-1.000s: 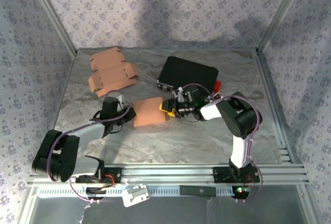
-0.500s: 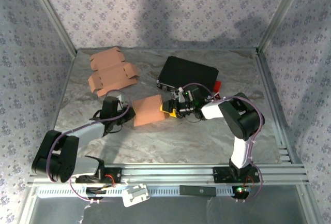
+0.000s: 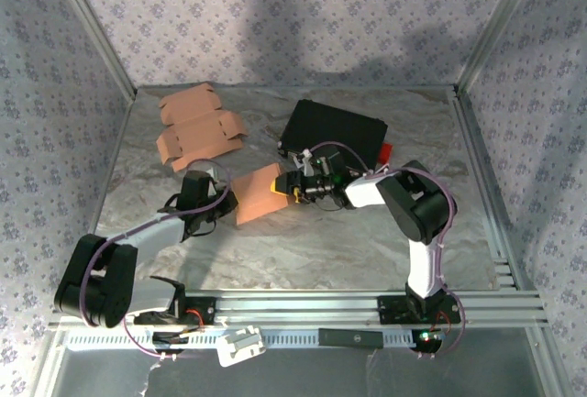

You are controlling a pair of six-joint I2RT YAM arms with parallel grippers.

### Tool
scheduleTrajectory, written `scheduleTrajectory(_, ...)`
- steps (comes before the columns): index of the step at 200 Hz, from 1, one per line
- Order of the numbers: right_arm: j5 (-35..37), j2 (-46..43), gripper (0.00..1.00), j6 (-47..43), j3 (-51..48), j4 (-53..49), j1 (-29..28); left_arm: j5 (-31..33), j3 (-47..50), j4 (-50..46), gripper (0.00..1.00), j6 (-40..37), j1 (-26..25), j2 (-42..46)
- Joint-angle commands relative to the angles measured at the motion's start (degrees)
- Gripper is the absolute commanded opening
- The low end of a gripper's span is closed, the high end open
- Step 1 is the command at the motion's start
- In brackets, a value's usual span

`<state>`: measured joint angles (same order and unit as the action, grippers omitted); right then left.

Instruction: Fold the paper box

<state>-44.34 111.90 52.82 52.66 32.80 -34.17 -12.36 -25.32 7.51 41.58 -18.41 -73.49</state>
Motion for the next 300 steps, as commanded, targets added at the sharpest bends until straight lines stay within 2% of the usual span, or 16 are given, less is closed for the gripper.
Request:
scheduleTrajectory(1, -1.06, 1.44, 0.58, 2.45, 1.82, 2.71, -0.44, 3.22, 1.43, -9.77, 0.00, -1.03, 0.09, -1.69)
scheduleTrajectory(12, -0.63, 1.35, 0.56, 3.39, 1.68, 3.14, -0.46, 3.07, 1.33, -9.79, 0.00, -0.96, 0.06, -1.12)
scheduleTrajectory(19, -0.50, 1.16, 0.54, 4.24, 1.24, 4.01, -0.38, 2.87, 1.24, -9.92, 0.06, -0.71, 0.05, -0.25)
scheduleTrajectory(41, 0.94, 0.09, 0.48, 9.14, -1.08, 7.06, 0.26, 1.51, 1.15, -10.25, 0.46, 1.95, 0.20, 4.68)
scheduleTrajectory(51, 1.50, -0.08, 0.45, 12.61, -2.12, 8.80, 0.52, -0.35, 0.85, -10.06, 0.57, 3.84, 0.66, 6.69)
scheduleTrajectory(81, 4.33, -0.07, 0.42, 26.04, -5.99, 15.01, 1.10, -5.54, -2.40, -9.90, 0.74, 11.36, 3.25, 8.82)
scheduleTrajectory(102, 7.31, -1.00, 0.42, 36.73, -9.14, 18.00, 1.19, -9.82, -2.28, -4.08, 0.75, 19.55, 5.02, 6.99)
scheduleTrajectory(135, 10.44, -2.95, 0.42, 50.36, -13.06, 18.38, 0.82, -12.09, -1.09, 5.19, 0.77, 33.33, 5.41, 1.56)
scheduleTrajectory(157, 11.07, -4.97, 0.42, 53.66, -13.36, 15.17, 0.39, -13.21, -0.94, 11.68, 0.80, 41.36, 5.34, -2.04)
scheduleTrajectory(186, 12.06, -7.94, 0.42, 55.58, -13.89, 9.50, 0.31, -14.10, -1.06, 15.70, 0.80, 49.13, 4.79, -5.45)
scheduleTrajectory(196, 12.43, -8.40, 0.43, 57.01, -14.25, 9.35, 0.27, -13.98, -0.79, 16.01, 0.84, 51.70, 4.20, -5.91)
scheduleTrajectory(257, 12.70, -9.29, 0.44, 61.99, -13.99, 7.31, -0.37, -10.45, -1.26, 18.71, 0.76, 58.44, -0.14, -8.07)
scheduleTrajectory(300, 12.70, -10.96, 0.45, 63.90, -14.52, 5.78, -0.27, -8.63, -2.02, 19.21, 0.61, 60.72, -1.95, -9.55)
